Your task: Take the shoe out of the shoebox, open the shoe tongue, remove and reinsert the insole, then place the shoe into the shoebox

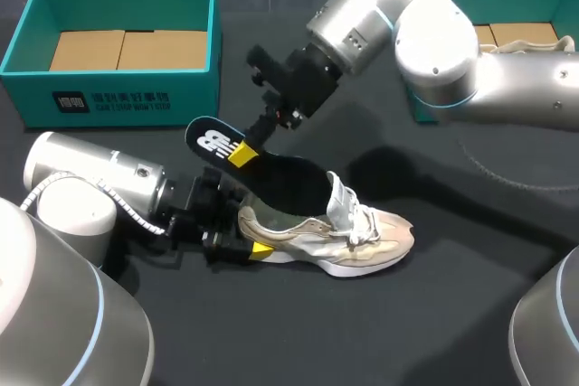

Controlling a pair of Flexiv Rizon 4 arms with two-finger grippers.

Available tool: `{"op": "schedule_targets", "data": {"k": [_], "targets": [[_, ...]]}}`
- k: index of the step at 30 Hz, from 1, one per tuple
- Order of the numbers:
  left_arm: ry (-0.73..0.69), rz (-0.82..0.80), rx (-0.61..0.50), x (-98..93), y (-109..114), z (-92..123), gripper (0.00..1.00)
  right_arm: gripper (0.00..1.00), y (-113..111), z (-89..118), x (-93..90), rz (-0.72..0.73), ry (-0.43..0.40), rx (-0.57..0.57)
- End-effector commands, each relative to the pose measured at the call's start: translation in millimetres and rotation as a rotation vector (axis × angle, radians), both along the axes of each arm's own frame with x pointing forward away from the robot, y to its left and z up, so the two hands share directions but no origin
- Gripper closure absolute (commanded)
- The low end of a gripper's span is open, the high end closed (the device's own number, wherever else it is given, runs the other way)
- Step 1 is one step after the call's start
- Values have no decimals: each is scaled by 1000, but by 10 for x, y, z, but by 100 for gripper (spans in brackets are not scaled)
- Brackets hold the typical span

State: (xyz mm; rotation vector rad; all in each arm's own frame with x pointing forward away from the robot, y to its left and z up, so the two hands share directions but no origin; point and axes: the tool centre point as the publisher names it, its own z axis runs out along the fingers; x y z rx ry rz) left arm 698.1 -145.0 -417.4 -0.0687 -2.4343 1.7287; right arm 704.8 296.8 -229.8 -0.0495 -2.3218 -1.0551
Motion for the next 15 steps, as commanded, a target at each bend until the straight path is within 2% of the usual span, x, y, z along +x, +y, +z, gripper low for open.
{"op": "schedule_targets", "data": {"k": [1, 9, 15], "targets": [[0, 0, 1, 4, -3, -18, 100, 100, -74, -28, -58, -17, -2, 18], [0, 0, 1, 4, -3, -18, 100, 100, -74, -28, -58, -17, -2, 18], [0, 0, 1, 4, -3, -18, 100, 100, -73, 410, -50, -97, -45, 51]]}}
